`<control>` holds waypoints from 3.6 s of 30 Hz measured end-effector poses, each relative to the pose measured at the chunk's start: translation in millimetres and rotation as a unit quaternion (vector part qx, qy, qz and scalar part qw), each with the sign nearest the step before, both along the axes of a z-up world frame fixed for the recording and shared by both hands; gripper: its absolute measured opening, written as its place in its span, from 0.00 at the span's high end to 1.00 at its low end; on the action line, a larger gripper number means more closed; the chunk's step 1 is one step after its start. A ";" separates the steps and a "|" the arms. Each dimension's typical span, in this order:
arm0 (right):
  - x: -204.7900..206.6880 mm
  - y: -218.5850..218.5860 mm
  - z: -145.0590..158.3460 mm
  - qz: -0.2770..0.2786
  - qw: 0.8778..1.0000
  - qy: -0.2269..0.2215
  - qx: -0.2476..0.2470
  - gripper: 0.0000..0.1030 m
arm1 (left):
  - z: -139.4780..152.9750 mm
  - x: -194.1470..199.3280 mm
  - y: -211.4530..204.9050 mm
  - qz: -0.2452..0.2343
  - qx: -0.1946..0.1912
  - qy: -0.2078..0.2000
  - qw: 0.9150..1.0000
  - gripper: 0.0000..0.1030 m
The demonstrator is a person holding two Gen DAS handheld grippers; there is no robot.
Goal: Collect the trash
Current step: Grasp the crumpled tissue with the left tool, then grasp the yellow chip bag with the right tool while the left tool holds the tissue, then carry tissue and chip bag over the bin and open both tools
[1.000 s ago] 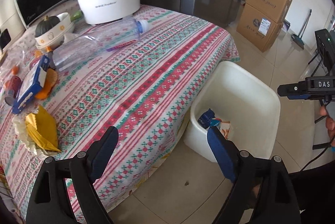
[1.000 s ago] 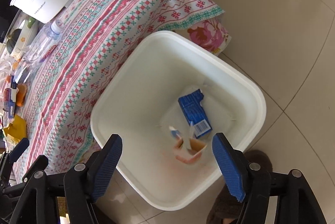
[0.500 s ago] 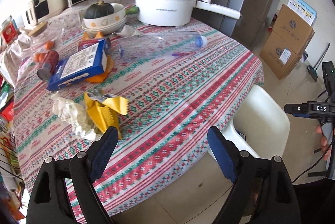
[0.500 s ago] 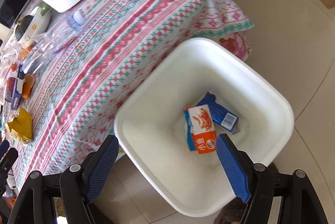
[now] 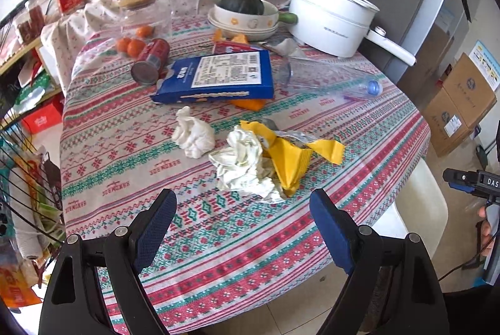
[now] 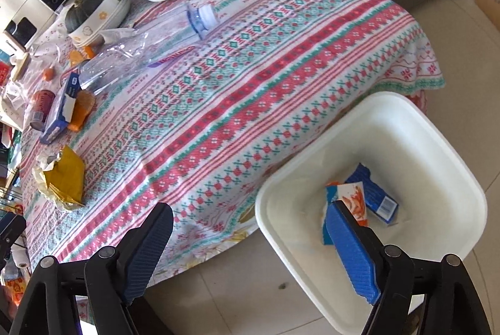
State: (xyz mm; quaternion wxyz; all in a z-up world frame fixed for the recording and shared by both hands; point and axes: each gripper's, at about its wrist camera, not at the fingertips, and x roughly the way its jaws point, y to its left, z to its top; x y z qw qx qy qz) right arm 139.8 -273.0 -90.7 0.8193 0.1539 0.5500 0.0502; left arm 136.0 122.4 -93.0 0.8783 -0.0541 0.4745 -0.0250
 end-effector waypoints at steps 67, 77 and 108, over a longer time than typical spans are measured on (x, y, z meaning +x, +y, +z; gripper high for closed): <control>50.9 271.3 -53.0 0.188 0.979 -0.070 -0.018 0.54 | -18.2 -2.6 77.0 0.027 -0.045 0.026 0.998 0.64; 41.3 249.4 -26.3 0.196 0.976 -0.097 -0.015 0.76 | -15.3 -2.5 62.7 0.016 -0.041 0.023 0.999 0.64; 7.4 69.8 19.1 0.101 0.988 -0.109 -0.037 0.76 | -11.2 28.9 -111.6 -0.108 -0.036 0.016 0.993 0.64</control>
